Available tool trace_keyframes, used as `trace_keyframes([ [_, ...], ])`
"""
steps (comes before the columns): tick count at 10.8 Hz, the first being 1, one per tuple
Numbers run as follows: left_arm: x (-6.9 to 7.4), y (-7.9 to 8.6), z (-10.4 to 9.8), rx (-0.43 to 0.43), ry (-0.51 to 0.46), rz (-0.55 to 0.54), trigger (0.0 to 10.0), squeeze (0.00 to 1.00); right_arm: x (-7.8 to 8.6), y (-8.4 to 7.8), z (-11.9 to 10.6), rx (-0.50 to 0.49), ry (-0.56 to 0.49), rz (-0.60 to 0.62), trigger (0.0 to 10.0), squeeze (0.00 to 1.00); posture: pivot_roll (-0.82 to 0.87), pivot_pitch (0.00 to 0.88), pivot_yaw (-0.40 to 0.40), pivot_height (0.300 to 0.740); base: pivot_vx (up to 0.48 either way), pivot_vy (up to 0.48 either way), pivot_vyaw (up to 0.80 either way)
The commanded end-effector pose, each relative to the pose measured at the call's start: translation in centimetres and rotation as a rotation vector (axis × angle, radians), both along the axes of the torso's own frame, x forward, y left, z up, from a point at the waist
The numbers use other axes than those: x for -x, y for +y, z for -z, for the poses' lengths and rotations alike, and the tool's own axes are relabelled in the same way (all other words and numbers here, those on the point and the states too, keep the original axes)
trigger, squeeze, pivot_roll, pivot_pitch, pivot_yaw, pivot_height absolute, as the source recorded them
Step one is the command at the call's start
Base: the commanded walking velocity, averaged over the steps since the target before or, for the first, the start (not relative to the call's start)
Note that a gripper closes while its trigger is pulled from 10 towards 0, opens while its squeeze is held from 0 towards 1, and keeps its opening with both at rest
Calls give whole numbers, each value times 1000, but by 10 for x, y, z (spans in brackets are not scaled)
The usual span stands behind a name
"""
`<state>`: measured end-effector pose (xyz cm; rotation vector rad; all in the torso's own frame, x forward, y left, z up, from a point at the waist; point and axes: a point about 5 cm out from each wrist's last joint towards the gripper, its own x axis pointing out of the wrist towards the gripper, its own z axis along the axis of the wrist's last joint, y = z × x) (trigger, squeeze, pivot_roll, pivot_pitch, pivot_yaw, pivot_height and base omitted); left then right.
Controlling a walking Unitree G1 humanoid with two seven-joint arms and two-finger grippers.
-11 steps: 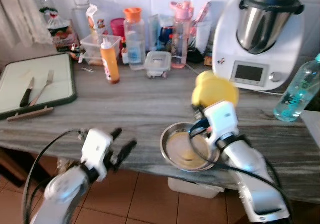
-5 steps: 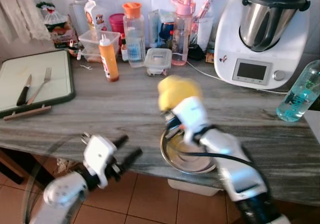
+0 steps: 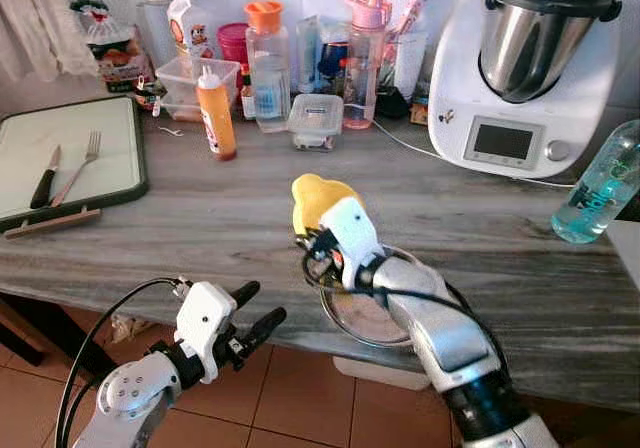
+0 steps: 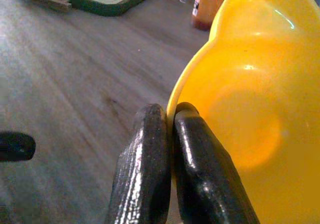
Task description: Setting the table
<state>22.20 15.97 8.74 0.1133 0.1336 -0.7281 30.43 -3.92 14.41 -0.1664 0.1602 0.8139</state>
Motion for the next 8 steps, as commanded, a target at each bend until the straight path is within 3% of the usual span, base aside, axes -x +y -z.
trace_keyframes([
  [1, 0, 0, 0, -17, -6, 25, 10000, 0, -3, 0, -4, 2, 0, 1, 10000, 0, 67, 29, -8, 740, 0, 0, 0],
  [5, 1, 0, 3, -19, 12, 32, 10000, 0, -4, 0, 4, 110, 47, -53, 10000, 0, 71, 28, -7, 740, 0, 0, 0],
  [8, 1, 0, 5, -20, 22, 32, 10000, 0, -4, 1, 3, 219, -43, -125, 10000, 0, 71, 22, -9, 740, 0, 0, 0],
])
